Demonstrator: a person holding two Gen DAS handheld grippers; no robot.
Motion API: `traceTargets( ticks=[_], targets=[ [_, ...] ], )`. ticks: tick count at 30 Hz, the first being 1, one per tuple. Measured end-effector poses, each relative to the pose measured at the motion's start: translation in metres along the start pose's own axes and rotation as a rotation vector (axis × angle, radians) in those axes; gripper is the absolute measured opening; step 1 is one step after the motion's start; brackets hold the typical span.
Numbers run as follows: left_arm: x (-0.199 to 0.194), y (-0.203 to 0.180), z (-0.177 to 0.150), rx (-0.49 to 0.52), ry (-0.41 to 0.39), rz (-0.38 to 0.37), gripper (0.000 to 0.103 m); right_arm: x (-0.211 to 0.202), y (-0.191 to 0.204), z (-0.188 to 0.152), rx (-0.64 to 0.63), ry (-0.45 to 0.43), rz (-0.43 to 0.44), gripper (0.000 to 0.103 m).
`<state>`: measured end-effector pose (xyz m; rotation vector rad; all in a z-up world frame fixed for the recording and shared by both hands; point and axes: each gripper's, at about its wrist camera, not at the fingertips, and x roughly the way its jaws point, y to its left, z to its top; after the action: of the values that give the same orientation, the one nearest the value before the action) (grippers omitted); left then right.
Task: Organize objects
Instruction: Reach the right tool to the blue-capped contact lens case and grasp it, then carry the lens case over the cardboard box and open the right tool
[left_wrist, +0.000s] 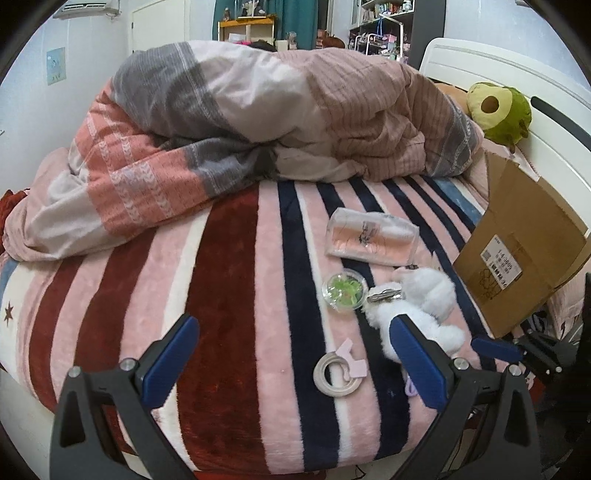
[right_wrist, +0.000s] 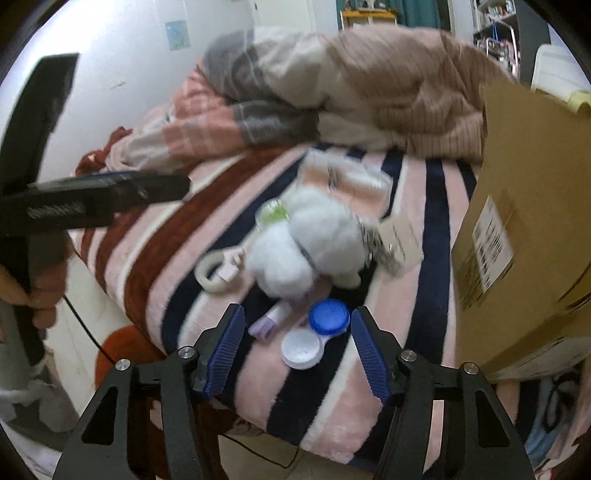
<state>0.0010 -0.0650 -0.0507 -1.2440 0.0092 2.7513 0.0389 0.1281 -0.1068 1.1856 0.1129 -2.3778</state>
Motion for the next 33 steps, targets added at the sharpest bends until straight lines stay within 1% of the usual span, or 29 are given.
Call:
traceTargets(
  ticks=[3, 6, 10, 11, 12, 13, 15, 17, 19, 20, 21, 25, 27, 29, 31, 33],
  targets=[
    [0.003, 0.001, -0.001, -0.007, 0.008, 0.005, 0.103, 0.013, -0.003, -0.005, 0.002, 0.038, -0.014, 0.048],
    [0.004, 0.001, -0.002, -0.008, 0.013, 0.004, 0.103, 0.02, -0.003, -0.009, -0.003, 0.058, -0.014, 0.048],
    [0.005, -0.001, -0.003, -0.005, 0.021, 0.003, 0.103, 0.022, 0.003, -0.007, -0.035, 0.046, -0.058, 0.045],
    [0.005, -0.002, -0.003, -0.003, 0.023, 0.001, 0.103, 0.023, 0.004, -0.007, -0.044, 0.044, -0.07, 0.04],
    [0.005, -0.004, -0.004, 0.0, 0.025, -0.002, 0.103, 0.024, 0.005, -0.008, -0.056, 0.045, -0.088, 0.031],
    [0.005, -0.006, -0.004, 0.005, 0.027, -0.008, 0.103, 0.025, 0.005, -0.009, -0.06, 0.046, -0.1, 0.027],
    [0.004, -0.009, -0.004, 0.018, 0.03, -0.024, 0.103, 0.024, 0.004, -0.009, -0.065, 0.038, -0.097, 0.026],
    [0.003, -0.014, -0.003, 0.043, 0.031, -0.055, 0.102, 0.022, 0.005, -0.009, -0.088, 0.028, -0.11, 0.026],
    [0.002, -0.022, -0.001, 0.092, 0.031, -0.111, 0.102, 0.017, 0.006, -0.009, -0.114, 0.013, -0.127, 0.026],
    [0.001, -0.024, 0.0, 0.108, 0.032, -0.127, 0.102, 0.015, 0.005, -0.008, -0.119, 0.006, -0.127, 0.026],
    [-0.001, -0.027, 0.002, 0.124, 0.033, -0.144, 0.102, 0.01, 0.004, -0.008, -0.119, -0.004, -0.12, 0.026],
    [-0.01, -0.047, 0.015, 0.216, 0.047, -0.284, 0.102, -0.009, 0.001, 0.001, -0.133, -0.047, -0.087, 0.026],
    [-0.017, -0.058, 0.023, 0.259, 0.044, -0.326, 0.102, -0.02, 0.002, 0.007, -0.152, -0.072, -0.064, 0.026],
    [-0.021, -0.068, 0.035, 0.29, 0.057, -0.373, 0.099, -0.033, 0.005, 0.016, -0.175, -0.101, -0.035, 0.026],
    [-0.023, -0.074, 0.048, 0.302, 0.08, -0.413, 0.089, -0.045, 0.009, 0.028, -0.21, -0.13, -0.012, 0.026],
    [-0.025, -0.079, 0.06, 0.302, 0.097, -0.449, 0.083, -0.056, 0.012, 0.038, -0.238, -0.153, 0.003, 0.026]
  ],
)
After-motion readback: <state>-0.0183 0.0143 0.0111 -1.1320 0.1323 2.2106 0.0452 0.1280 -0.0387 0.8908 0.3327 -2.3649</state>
